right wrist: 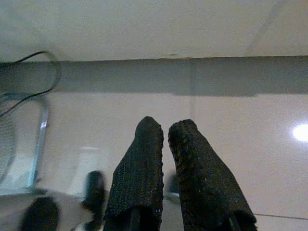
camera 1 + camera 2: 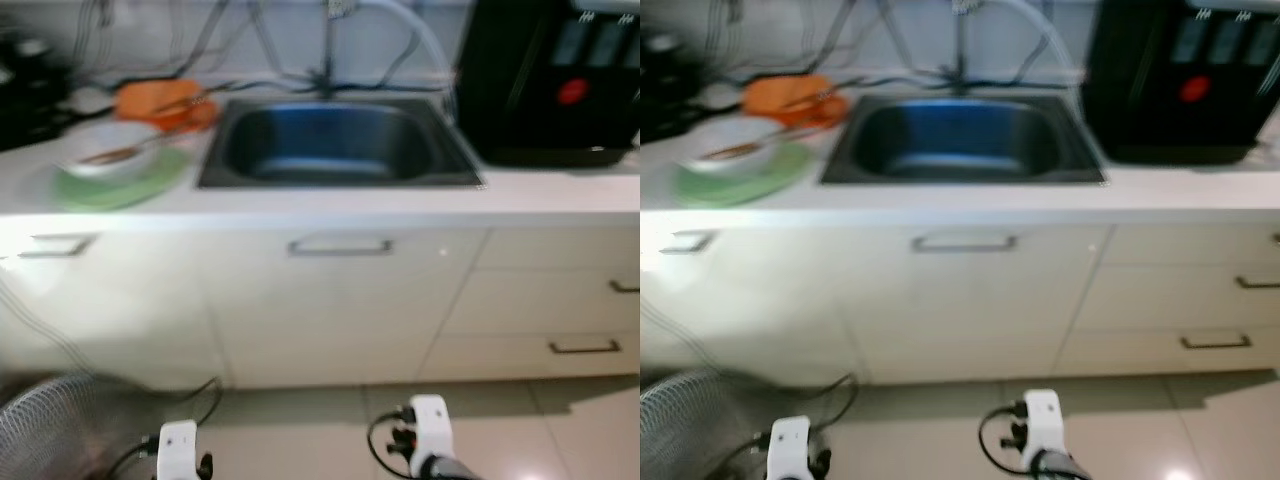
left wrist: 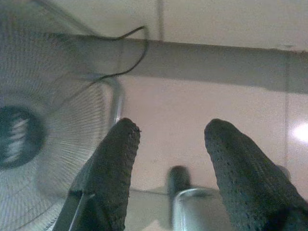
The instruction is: Kitchen organization
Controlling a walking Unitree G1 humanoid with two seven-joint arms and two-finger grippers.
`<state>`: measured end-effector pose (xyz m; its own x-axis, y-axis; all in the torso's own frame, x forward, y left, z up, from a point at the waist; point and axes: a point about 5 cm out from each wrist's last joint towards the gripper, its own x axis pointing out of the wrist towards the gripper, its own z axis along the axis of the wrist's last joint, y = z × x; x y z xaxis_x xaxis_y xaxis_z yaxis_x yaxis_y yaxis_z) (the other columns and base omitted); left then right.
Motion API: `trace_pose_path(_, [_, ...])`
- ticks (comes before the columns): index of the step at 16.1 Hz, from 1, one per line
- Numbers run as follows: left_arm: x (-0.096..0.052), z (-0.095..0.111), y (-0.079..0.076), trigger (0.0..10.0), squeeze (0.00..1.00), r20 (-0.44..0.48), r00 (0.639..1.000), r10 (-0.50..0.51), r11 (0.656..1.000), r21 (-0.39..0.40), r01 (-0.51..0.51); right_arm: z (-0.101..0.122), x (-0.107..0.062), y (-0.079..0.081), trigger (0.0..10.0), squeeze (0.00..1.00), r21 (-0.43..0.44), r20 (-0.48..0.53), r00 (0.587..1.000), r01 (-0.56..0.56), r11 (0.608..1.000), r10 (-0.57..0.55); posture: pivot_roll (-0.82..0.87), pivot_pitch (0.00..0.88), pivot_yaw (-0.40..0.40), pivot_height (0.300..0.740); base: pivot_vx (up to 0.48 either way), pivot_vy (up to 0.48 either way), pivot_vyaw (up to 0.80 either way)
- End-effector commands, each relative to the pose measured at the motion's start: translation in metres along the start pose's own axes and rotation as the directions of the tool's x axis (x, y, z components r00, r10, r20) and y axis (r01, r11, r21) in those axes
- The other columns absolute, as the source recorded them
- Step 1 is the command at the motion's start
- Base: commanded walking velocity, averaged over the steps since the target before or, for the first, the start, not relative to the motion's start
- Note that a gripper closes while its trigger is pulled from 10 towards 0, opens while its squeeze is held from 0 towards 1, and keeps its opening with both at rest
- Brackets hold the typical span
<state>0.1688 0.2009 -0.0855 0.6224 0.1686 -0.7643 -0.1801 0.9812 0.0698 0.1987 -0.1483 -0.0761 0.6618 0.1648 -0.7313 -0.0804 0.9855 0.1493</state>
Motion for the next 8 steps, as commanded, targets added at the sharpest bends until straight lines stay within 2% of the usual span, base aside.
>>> trace_pose_path(1, [-0.0004,-0.0023,-0.0067,10.0,0.0,-0.01,1.0,-0.015,1.0,0.005,0.015,0.0005,-0.0003,-0.0032,10.0,0.0,0.007,-0.003,1.0,0.011,1.0,-0.011,0.07,0.04,0.0,0.74,0.401,0.0,0.0])
trace_pose_path(8, [-0.0006,-0.0027,-0.0058,10.0,0.0,-0.011,1.0,-0.015,1.0,0.01,0.015,-0.0008,-0.0004,-0.0017,10.0,0.0,0.01,-0.005,1.0,0.007,1.0,-0.007,0.07,0.041,0.004,0.74,0.403,0.0,0.0])
